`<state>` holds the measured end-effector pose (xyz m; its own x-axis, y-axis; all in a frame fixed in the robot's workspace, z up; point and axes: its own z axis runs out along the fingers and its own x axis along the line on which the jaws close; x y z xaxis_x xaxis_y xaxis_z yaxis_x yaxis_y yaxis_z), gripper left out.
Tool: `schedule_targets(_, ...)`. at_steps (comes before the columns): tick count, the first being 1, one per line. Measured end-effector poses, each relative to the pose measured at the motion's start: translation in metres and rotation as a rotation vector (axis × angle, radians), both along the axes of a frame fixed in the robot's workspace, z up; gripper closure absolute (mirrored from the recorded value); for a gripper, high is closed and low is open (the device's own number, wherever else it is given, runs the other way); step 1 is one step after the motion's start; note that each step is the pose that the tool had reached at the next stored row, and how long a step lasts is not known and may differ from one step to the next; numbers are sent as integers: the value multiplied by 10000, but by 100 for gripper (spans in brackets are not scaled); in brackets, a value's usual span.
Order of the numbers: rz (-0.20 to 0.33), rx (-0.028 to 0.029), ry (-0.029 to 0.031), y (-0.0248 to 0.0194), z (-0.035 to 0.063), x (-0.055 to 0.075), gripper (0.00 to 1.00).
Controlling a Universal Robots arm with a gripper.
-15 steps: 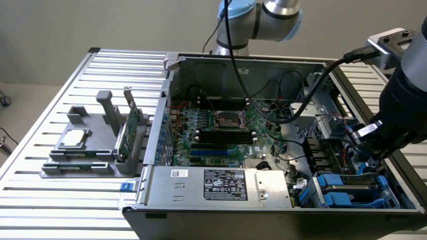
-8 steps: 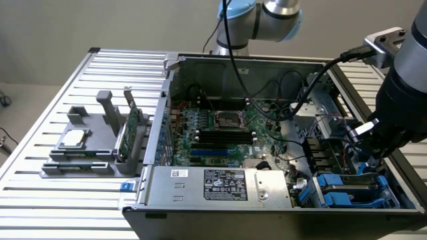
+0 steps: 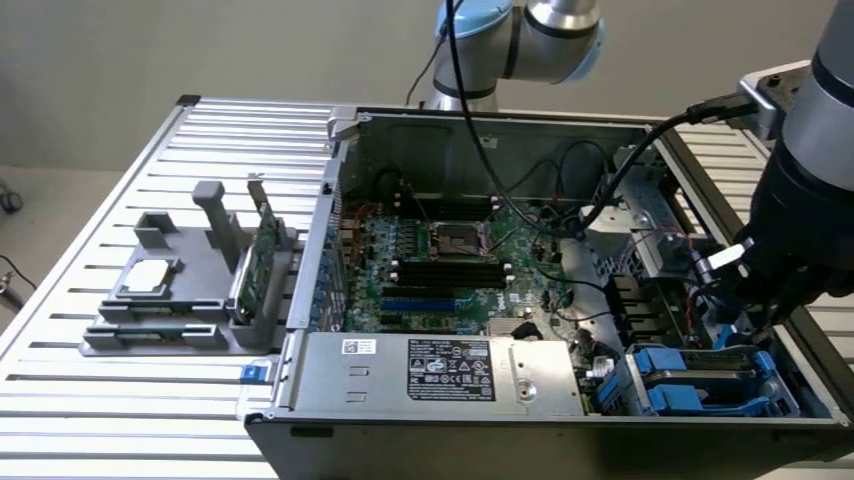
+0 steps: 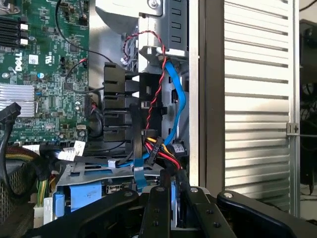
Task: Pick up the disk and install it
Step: 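Insert the first disk wire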
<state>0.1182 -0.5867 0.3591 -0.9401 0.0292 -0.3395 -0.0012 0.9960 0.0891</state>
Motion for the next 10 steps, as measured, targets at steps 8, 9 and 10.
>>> schedule_targets(8, -676, 0, 24, -4, 8, 43, 81)
schedule_targets(9, -677, -1, 30, -7, 8, 56, 81)
schedule_targets(10, -679, -2, 42, -10, 8, 67, 81)
